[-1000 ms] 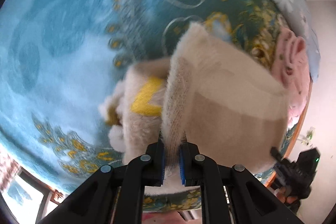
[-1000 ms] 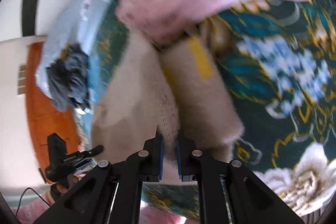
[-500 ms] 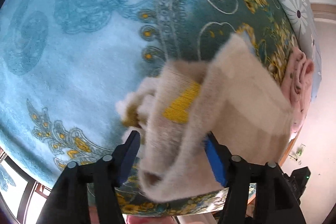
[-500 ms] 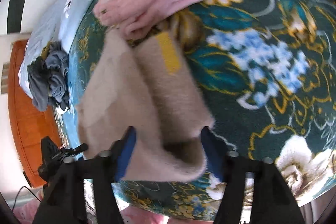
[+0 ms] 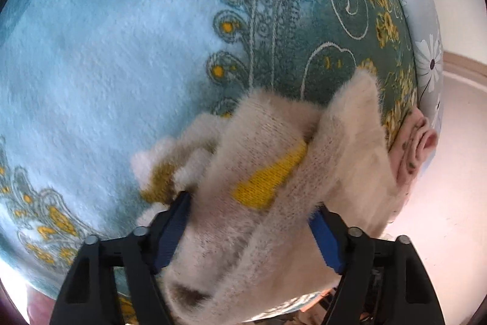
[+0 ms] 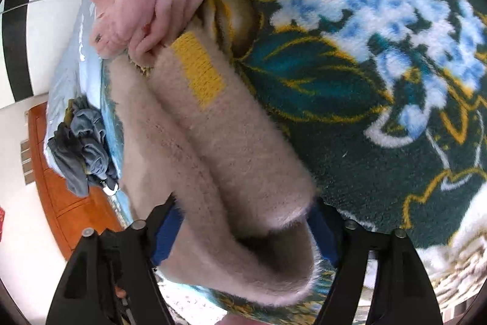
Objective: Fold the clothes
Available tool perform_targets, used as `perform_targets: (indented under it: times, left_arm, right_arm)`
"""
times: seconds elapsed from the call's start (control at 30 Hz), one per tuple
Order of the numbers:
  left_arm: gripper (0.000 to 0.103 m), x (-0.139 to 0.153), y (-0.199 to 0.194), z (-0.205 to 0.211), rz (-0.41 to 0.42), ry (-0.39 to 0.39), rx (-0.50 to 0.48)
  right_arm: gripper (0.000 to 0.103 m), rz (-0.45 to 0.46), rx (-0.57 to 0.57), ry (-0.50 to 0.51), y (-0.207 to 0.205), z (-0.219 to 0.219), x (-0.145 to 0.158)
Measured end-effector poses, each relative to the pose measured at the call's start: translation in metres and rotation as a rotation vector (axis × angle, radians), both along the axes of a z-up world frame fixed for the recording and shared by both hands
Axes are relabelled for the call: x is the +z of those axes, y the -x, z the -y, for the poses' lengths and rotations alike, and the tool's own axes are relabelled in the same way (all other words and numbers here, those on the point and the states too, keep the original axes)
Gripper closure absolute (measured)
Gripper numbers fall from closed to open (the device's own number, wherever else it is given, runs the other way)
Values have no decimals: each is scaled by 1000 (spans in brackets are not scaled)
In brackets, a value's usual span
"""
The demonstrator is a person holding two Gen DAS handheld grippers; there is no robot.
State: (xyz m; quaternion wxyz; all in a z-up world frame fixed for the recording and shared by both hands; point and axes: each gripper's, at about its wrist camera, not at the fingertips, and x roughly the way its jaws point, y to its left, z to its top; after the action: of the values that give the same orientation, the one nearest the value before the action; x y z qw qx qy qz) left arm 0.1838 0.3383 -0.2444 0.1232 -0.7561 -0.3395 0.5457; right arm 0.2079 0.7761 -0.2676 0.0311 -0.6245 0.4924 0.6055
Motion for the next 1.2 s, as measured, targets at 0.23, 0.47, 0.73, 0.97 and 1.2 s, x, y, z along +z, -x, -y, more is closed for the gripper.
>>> perform_targets:
  times: [0.23,0.47,0.73,0.97,1.2]
  left_arm:
    - [76,50,3,-28,-104,65,-170]
    - [78,159,53,-38,-304,22,-272]
    - [78,282,83,-86,-545,-90,-343]
    - [78,309,145,-217,-623,-152,-406]
    - [77,255,174,-317,-503,-94,-430]
  right_arm:
    - [70,-26,-25,18,-3,1,34]
    - [73,-142,60,58,17,6,97]
    - [73,-393,77,81,56,-26,186]
    - [73,-524,55,-54,115,-123,222]
    - [73,-447,-8,-165,144,-204,180]
